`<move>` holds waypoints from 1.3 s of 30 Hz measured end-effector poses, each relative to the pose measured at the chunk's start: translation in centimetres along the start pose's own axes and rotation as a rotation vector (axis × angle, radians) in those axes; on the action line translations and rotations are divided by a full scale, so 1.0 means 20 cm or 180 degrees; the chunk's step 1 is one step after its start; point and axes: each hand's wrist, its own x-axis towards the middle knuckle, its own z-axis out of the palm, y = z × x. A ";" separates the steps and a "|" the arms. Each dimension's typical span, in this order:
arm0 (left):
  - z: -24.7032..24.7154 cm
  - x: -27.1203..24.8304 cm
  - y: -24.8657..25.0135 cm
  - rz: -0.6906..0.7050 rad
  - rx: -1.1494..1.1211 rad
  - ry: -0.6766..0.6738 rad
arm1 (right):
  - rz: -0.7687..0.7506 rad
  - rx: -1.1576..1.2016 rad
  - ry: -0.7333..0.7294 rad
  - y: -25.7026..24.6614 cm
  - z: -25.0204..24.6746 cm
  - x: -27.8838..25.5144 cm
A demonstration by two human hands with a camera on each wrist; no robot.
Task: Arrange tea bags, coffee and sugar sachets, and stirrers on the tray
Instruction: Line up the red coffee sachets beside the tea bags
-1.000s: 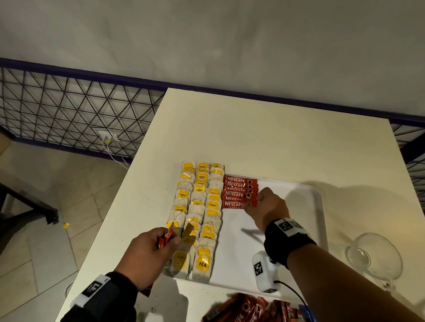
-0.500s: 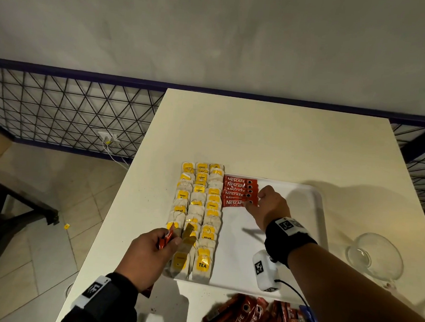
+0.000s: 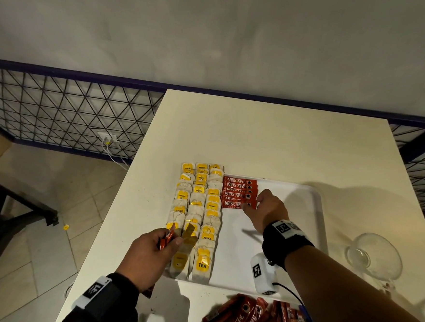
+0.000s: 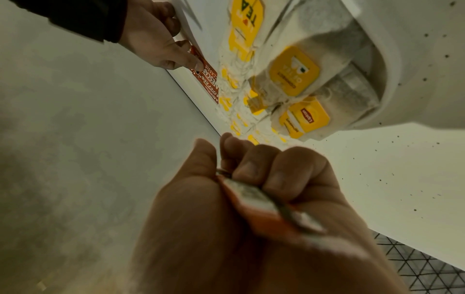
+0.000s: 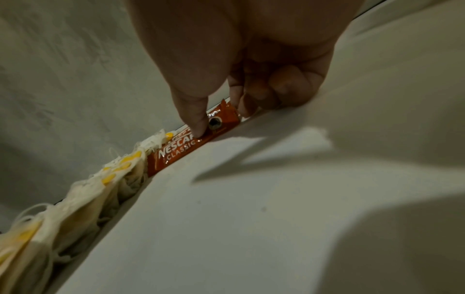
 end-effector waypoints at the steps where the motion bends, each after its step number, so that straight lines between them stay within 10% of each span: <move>1: 0.00 0.00 0.00 0.0002 -0.0008 0.0005 | -0.0016 -0.0006 0.0000 -0.01 0.00 0.00; 10: 0.02 0.00 0.06 0.0119 0.0172 0.0029 | -0.0563 0.0250 0.0274 -0.07 -0.07 -0.06; 15: 0.09 0.05 0.19 0.0692 0.1299 0.0000 | -0.1471 0.0548 -0.1240 -0.30 -0.07 -0.31; 19: 0.11 0.05 0.26 0.1028 0.1798 -0.0059 | -0.1281 0.1005 -0.1682 -0.27 -0.07 -0.34; 31: 0.04 -0.01 0.24 -0.0076 -0.1661 -0.0321 | -0.1255 0.1476 -0.1338 -0.19 -0.13 -0.35; 39: 0.09 0.05 0.21 -0.0160 -0.1391 -0.0076 | -0.0978 0.1919 -0.1196 -0.11 -0.12 -0.32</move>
